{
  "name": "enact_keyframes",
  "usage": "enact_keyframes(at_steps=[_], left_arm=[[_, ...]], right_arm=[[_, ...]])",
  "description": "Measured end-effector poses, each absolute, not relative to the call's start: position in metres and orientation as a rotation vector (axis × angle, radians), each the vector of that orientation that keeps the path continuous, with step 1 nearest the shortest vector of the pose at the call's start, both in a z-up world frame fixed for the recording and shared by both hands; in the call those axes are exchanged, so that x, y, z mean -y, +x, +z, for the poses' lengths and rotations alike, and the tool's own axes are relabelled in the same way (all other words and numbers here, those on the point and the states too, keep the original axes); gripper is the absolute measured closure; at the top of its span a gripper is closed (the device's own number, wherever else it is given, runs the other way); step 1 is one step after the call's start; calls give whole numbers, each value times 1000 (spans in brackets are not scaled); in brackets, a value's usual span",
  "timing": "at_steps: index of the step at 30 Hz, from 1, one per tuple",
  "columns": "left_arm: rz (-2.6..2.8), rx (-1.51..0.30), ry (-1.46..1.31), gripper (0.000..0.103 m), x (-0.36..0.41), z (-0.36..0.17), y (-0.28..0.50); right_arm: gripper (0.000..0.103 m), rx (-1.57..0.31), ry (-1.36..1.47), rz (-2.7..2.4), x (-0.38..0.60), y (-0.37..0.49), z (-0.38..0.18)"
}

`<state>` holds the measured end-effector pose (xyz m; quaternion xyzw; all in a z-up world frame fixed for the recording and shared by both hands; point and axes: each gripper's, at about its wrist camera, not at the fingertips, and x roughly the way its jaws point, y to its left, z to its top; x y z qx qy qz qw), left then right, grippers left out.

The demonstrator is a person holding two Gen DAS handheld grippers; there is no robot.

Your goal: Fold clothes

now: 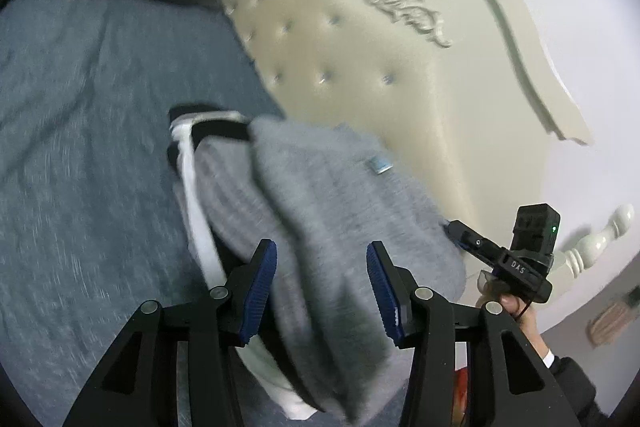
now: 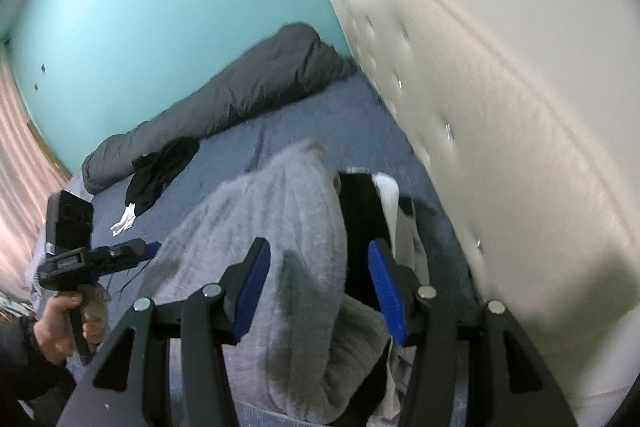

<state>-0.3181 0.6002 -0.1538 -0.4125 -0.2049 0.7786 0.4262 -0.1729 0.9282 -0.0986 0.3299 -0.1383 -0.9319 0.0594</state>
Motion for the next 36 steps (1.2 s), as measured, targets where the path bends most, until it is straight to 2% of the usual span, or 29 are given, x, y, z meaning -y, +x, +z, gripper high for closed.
enact_keyframes(at_steps=[5,8,11,14,16,25,31,36], left_arm=[[1954,398,-996,53,-621,-137,-309],[1953,330,-1022,53,-637,-144,-308],[1966,277,-1059,53,-648,-155,-308],[1983,240,-1083,54,-653,-169,-307],[1993,221,-1095,58,-653,-176,-305],[2008,178,-1089,62,-652,-189,-300],[2012,176,-1102,62,-654,-190,-298],[2029,135,-1065,63,-653,-165,-293]], right_arm=[[88,346,908,-2808,-913,-171,-89],[92,253,973,-2779,-898,-181,-99],[97,260,1058,-2794,-901,-192,-119],[98,326,1080,-2809,-910,-193,-137],[98,375,1073,-2816,-915,-192,-151],[100,517,1005,-2842,-923,-187,-180],[100,508,1030,-2838,-921,-187,-175],[100,453,983,-2839,-917,-190,-137]])
